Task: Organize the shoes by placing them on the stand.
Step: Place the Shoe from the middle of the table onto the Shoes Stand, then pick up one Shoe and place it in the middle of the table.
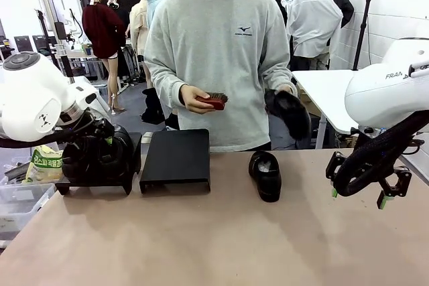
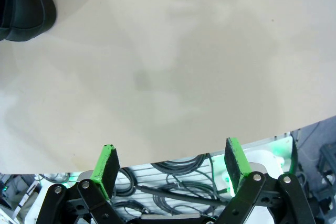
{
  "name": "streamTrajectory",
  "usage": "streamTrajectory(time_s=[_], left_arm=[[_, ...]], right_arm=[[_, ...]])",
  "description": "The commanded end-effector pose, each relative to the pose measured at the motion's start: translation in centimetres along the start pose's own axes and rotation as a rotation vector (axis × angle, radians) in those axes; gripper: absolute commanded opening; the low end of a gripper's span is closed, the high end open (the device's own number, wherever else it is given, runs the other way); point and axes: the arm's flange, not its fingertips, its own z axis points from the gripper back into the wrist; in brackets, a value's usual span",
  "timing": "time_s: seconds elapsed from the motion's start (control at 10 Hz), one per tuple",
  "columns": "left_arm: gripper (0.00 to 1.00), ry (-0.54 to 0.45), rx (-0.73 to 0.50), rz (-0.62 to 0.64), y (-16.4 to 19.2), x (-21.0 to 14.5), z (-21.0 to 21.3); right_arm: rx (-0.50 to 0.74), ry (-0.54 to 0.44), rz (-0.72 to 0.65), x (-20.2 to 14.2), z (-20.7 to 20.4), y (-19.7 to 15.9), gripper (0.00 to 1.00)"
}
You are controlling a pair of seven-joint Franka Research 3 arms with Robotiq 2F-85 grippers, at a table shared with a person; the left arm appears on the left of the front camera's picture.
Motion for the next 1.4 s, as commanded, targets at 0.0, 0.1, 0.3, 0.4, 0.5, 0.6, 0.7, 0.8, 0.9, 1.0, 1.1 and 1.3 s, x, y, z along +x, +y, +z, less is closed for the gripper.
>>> streamTrajectory(time_s=[0.0, 0.1, 0.3, 0.4, 0.5, 0.6, 0.7, 0.8, 0.9, 1.0, 1.1, 1.3], left_arm=[[1.0, 0.003, 0.001, -0.003, 0.1, 0.0, -0.3], [1.0, 0.003, 0.001, -0.003, 0.1, 0.0, -0.3], [1.0, 0.003, 0.001, -0.003, 0.1, 0.0, -0.3], [1.0, 0.003, 0.001, -0.003, 0.1, 0.0, -0.3], [1.0, 0.003, 0.001, -0.003, 0.1, 0.0, -0.3], [1.0, 0.003, 0.001, -0.003, 0.1, 0.0, -0.3], [1.0, 0.003, 0.001, -0.003, 0.1, 0.0, -0.3], [1.0, 0.003, 0.001, -0.003, 0.1, 0.0, -0.3], [1.0, 0.003, 0.001, -0.003, 0.1, 0.0, -0.3], [1.0, 0.008, 0.001, 0.0, 0.0, -0.1, -0.4], [1.0, -0.103, -0.075, -0.024, -0.9, -1.9, 3.7], [1.0, -0.107, -0.157, -0.068, -3.1, -5.7, 9.5]], right_arm=[[-0.009, 0.001, 0.01, 0.0, 0.0, -0.1, 1.0], [-0.009, 0.001, 0.01, 0.0, 0.0, -0.1, 1.0], [-0.009, 0.001, 0.01, 0.0, 0.0, -0.1, 1.0], [-0.009, 0.001, 0.01, 0.0, 0.0, -0.1, 1.0], [-0.009, 0.001, 0.01, 0.0, 0.0, -0.1, 1.0], [-0.009, 0.001, 0.01, 0.0, 0.0, -0.1, 1.0], [-0.009, 0.001, 0.01, 0.0, 0.0, -0.1, 1.0], [-0.009, 0.001, 0.01, 0.0, 0.0, -0.1, 1.0], [-0.009, 0.001, 0.01, 0.0, 0.0, -0.1, 1.0], [-0.009, 0.001, 0.01, 0.0, 0.0, -0.1, 1.0], [-0.009, 0.001, 0.01, 0.0, 0.0, -0.1, 1.0], [-0.009, 0.001, 0.01, 0.0, 0.0, -0.1, 1.0]])
